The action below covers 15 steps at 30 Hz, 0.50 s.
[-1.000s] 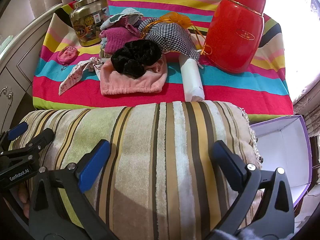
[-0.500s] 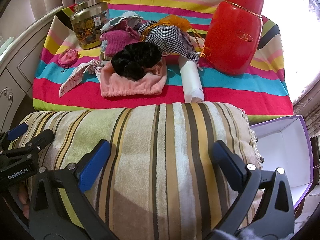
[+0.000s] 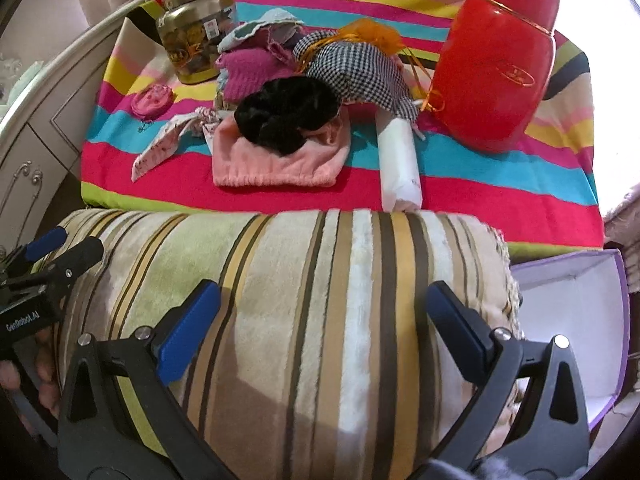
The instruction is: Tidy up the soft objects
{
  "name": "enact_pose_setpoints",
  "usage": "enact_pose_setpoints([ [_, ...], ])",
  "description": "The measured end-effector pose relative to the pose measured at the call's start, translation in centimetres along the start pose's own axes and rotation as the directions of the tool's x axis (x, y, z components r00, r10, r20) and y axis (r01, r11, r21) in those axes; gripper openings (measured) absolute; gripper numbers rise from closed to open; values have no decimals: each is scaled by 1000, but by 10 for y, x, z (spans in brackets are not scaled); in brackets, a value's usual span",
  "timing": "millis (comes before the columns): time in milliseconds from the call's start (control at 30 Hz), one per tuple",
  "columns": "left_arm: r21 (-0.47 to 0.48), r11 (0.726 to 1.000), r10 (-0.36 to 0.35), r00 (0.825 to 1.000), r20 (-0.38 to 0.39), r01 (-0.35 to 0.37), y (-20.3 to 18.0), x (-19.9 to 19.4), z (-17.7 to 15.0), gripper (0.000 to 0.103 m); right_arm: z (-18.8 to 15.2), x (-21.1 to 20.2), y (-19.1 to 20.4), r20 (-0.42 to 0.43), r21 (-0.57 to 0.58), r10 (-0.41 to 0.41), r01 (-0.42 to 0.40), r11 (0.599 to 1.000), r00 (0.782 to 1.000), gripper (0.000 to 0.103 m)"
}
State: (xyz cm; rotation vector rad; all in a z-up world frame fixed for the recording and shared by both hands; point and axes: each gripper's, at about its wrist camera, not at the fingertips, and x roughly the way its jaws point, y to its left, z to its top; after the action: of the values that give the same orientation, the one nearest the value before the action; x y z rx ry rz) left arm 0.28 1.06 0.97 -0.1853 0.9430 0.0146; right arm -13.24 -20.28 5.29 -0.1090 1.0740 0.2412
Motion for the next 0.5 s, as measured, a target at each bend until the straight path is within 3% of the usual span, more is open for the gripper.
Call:
enact_pose_setpoints([
  [167,-9,999,-31,999,16,31,1,5,15,93,17,12,-25,3,68,-22,22,997,1000,103],
  [500,12,997,-71,996,51,70,-13,16,46,86,65,56,-63,-13,127,-53,54,990,999,102],
])
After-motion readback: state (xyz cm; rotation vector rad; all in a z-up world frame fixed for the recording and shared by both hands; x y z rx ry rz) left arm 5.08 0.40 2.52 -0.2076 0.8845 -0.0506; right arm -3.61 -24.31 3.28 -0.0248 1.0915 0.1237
